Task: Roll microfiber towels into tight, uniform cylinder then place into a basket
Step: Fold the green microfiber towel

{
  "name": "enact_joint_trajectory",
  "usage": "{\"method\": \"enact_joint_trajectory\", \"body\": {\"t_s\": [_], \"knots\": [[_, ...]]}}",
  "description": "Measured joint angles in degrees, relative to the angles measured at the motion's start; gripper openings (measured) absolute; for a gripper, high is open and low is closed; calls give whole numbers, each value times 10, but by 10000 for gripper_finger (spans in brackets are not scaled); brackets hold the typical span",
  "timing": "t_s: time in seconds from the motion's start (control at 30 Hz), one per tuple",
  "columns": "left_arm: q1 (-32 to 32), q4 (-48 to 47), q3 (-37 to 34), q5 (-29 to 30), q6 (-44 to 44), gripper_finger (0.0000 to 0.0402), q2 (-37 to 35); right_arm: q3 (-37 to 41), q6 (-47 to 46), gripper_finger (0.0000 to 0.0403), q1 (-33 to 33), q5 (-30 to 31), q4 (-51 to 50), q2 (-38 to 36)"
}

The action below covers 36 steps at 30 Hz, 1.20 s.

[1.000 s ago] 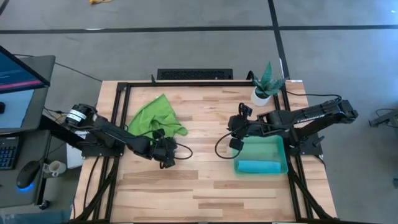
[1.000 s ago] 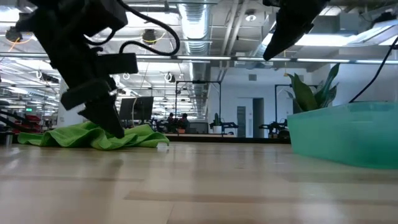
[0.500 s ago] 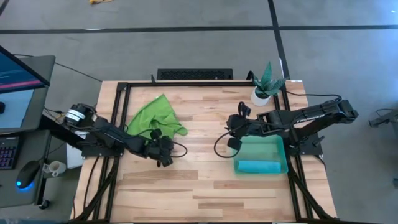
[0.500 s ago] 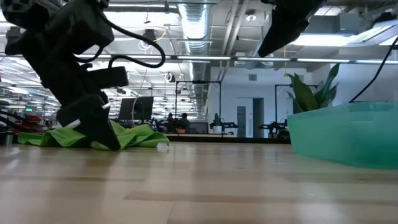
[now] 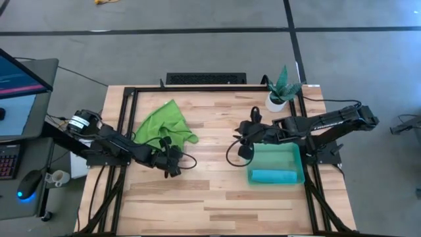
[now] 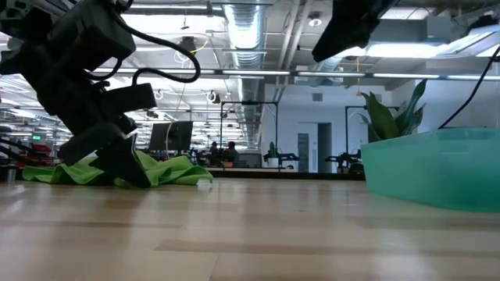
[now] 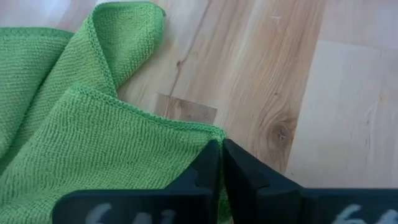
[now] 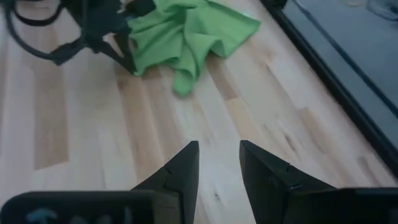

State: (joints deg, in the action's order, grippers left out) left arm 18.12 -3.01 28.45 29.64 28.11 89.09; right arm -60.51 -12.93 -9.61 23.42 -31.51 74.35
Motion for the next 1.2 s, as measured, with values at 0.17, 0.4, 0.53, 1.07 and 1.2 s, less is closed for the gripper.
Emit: {"method": "enact_joint_trajectory", "body": {"t_s": [0.17,0.4,0.53,1.07,1.2], "knots": [[20,-38,38,-17,0,2,2,0,28,137,-4,-27,15,2],[73,-130,112,-74,25,1,3,-2,107,158,-18,-26,74,65],[116,-182,152,-76,56,0,2,-2,129,184,-20,-26,101,119],[242,-280,205,-77,236,0,1,-13,190,196,-11,-91,191,286],[249,-301,205,-83,254,0,1,-23,232,187,-13,-100,192,325]]}}
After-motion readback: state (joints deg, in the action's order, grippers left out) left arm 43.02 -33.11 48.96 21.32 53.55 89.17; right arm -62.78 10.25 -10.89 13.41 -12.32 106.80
